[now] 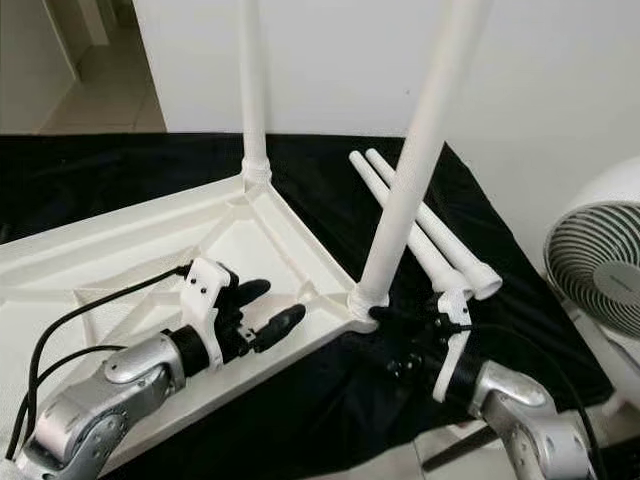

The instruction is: Building children table

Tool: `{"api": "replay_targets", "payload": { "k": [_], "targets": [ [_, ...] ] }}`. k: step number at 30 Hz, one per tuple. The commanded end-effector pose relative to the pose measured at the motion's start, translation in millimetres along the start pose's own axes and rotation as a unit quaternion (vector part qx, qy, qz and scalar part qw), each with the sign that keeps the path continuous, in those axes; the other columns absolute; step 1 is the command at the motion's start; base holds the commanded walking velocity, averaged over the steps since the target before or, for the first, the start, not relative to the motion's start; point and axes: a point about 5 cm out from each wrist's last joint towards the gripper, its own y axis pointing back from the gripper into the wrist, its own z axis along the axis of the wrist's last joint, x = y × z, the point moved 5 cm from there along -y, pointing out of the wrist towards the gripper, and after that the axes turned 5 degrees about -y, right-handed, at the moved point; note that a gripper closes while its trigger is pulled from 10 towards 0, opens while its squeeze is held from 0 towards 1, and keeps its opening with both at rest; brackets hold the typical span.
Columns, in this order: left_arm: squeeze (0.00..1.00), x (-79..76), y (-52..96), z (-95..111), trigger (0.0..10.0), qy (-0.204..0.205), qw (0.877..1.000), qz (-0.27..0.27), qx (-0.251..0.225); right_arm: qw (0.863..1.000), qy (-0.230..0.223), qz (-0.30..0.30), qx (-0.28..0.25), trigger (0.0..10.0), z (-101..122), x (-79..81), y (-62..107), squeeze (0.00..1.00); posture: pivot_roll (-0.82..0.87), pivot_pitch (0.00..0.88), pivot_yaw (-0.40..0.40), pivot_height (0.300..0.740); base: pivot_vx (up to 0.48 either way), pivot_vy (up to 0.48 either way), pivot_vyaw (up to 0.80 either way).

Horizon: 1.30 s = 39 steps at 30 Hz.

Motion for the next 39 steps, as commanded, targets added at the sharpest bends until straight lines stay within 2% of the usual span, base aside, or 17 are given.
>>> {"api": "replay_targets", "payload": {
  "k": [1, 4, 8, 13, 21, 23, 24, 26, 27, 29, 30, 33, 34, 37, 39],
  "targets": [
    [0.00, -12.1, 1.6, -1.2, 10.0, 0.003, 0.999, -0.050, 0.002, 1.000, -0.012, 0.024, 0.011, 10.0, -0.3, 3.9, 3.4, 0.00, 0.04, 0.089, -0.060, 0.740, 0.000, 0.000, 0.00],
    [0.00, -12.6, 3.3, -1.7, 10.0, -0.002, 0.998, -0.055, 0.006, 0.999, -0.019, 0.039, 0.020, 10.0, -0.7, 5.3, 5.9, 0.00, 0.04, 0.088, -0.059, 0.740, 0.000, 0.000, 0.00],
    [0.00, -20.7, 11.0, -5.4, 10.0, -0.014, 0.995, -0.090, 0.029, 0.997, -0.036, 0.068, 0.026, 10.0, 6.5, 2.2, 7.2, 0.00, 0.03, 0.096, -0.056, 0.740, 0.000, 0.000, 0.00],
    [0.00, -24.0, 16.6, -7.6, 10.0, -0.023, 0.993, -0.107, 0.046, 0.996, -0.035, 0.079, 0.024, 10.0, 12.5, -2.5, 5.4, 0.00, 0.04, 0.101, -0.056, 0.740, 0.000, 0.000, 0.00],
    [0.00, -28.2, 20.0, 2.7, 10.0, -0.022, 0.993, -0.113, 0.037, 0.998, -0.019, 0.065, 0.019, 10.0, 17.3, -27.5, -5.2, 0.00, 0.06, 0.116, -0.064, 0.740, 0.000, 0.000, 0.00],
    [0.00, -30.8, 21.0, 6.4, 10.0, -0.018, 0.993, -0.115, 0.035, 1.000, 0.009, 0.027, -0.012, 10.0, 28.6, -45.7, -15.4, 0.00, 0.07, 0.119, -0.066, 0.740, 0.000, 0.000, 0.00],
    [0.00, -30.8, 21.0, 6.4, 10.0, -0.018, 0.993, -0.115, 0.035, 1.000, 0.009, 0.027, -0.012, 10.0, 28.6, -45.7, -15.4, 0.00, 0.07, 0.119, -0.066, 0.740, 0.000, 0.000, 0.00],
    [0.00, -32.5, 21.4, 8.5, 10.0, -0.017, 0.992, -0.117, 0.034, 0.998, 0.034, -0.011, -0.049, 10.0, 41.6, -60.8, -25.7, 0.00, 0.07, 0.122, -0.068, 0.740, 0.000, 0.000, 0.00],
    [0.00, -32.5, 21.4, 8.5, 10.0, -0.017, 0.992, -0.117, 0.034, 0.998, 0.034, -0.011, -0.049, 10.0, 41.6, -60.8, -25.7, 0.00, 0.07, 0.122, -0.068, 0.740, 0.000, 0.000, 0.00],
    [0.00, -32.6, 21.3, 11.0, 10.0, -0.017, 0.993, -0.116, 0.031, 0.995, 0.050, -0.033, -0.082, 10.0, 51.8, -67.6, -34.2, 0.00, 0.08, 0.122, -0.068, 0.740, 0.000, 0.000, 0.00],
    [0.00, -32.6, 21.3, 11.0, 10.0, -0.017, 0.993, -0.116, 0.031, 0.995, 0.050, -0.033, -0.082, 10.0, 51.8, -67.6, -34.2, 0.00, 0.08, 0.122, -0.068, 0.740, 0.000, 0.000, 0.00],
    [0.00, -29.4, 20.0, 20.5, 10.0, 0.001, 0.995, -0.102, 0.011, 0.986, 0.056, -0.054, -0.149, 10.0, 69.0, -67.9, -48.4, 0.00, 0.08, 0.124, -0.066, 0.740, 0.000, 0.000, 0.00],
    [0.00, -29.4, 20.0, 20.5, 10.0, 0.001, 0.995, -0.102, 0.011, 0.986, 0.056, -0.054, -0.149, 10.0, 69.0, -67.9, -48.4, 0.00, 0.08, 0.124, -0.066, 0.740, 0.000, 0.000, 0.00],
    [0.00, -24.9, 18.8, 17.0, 10.0, -0.003, 0.996, -0.086, 0.019, 0.976, 0.049, -0.077, -0.197, 10.0, 78.3, -64.1, -55.6, 0.00, 0.09, 0.127, -0.059, 0.740, 0.000, 0.000, 0.00],
    [0.00, -24.4, 18.6, 15.8, 10.0, -0.004, 0.996, -0.084, 0.022, 0.974, 0.048, -0.080, -0.205, 10.0, 79.3, -62.2, -56.6, 0.00, 0.09, 0.127, -0.059, 0.740, 0.000, 0.000, 0.00]
  ]
}}
